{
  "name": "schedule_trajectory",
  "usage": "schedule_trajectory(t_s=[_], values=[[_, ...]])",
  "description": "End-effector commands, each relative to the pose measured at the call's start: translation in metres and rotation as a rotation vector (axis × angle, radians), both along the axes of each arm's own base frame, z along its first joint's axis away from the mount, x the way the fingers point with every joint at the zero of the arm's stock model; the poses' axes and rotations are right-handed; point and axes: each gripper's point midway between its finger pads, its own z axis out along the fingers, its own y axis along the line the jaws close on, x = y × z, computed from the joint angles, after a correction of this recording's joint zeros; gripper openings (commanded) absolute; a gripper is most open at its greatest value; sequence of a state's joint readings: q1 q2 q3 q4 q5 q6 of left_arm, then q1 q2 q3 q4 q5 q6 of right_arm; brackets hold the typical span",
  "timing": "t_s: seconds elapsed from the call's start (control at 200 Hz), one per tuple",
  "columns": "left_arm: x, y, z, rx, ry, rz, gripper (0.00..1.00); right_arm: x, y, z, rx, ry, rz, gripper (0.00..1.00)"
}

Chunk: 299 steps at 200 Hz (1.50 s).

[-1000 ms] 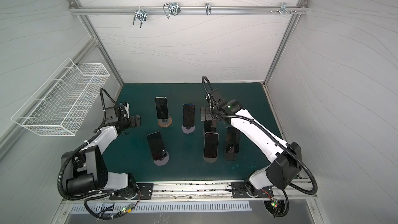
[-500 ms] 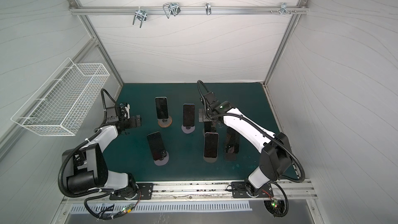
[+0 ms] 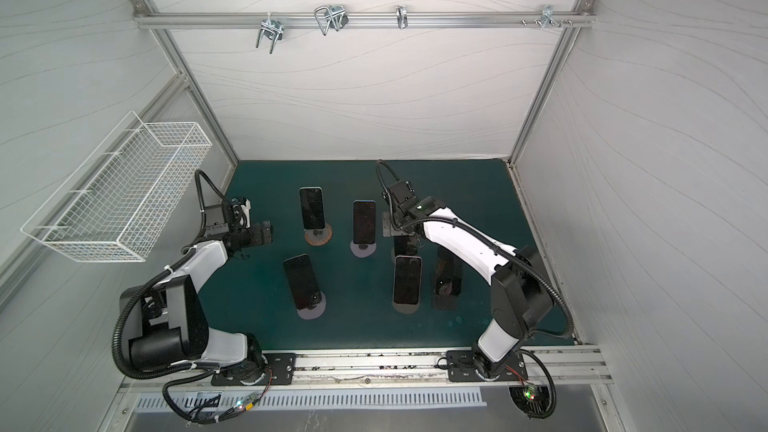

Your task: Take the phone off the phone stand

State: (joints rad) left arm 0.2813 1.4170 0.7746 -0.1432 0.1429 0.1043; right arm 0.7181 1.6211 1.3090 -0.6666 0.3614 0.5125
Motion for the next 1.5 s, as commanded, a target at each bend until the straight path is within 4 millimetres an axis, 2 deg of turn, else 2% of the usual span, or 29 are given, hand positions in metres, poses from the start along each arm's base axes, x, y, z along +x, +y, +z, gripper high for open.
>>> schedule_trajectory(t_s=[0.0, 0.3, 0.705, 1.356, 1.491], values=[[0.014, 0.002, 0.015, 0.017, -0.039, -0.025, 1.00, 0.003, 0.001, -0.005, -0.010, -0.027, -0.026, 0.99], [0.016, 0.001, 0.013, 0.020, -0.025, -0.031, 1.00, 0.002, 0.011, -0.010, -0.017, -0.065, -0.002, 0.98], [0.016, 0.000, 0.012, 0.020, -0.023, -0.029, 1.00, -0.003, 0.006, -0.016, -0.035, -0.090, -0.028, 0.91], [0.019, -0.002, 0.010, 0.017, -0.004, -0.042, 1.00, -0.004, 0.001, -0.014, -0.041, -0.116, -0.030, 0.74], [0.019, -0.002, 0.010, 0.020, -0.008, -0.044, 1.00, -0.004, 0.005, -0.012, -0.022, -0.118, -0.011, 0.69]])
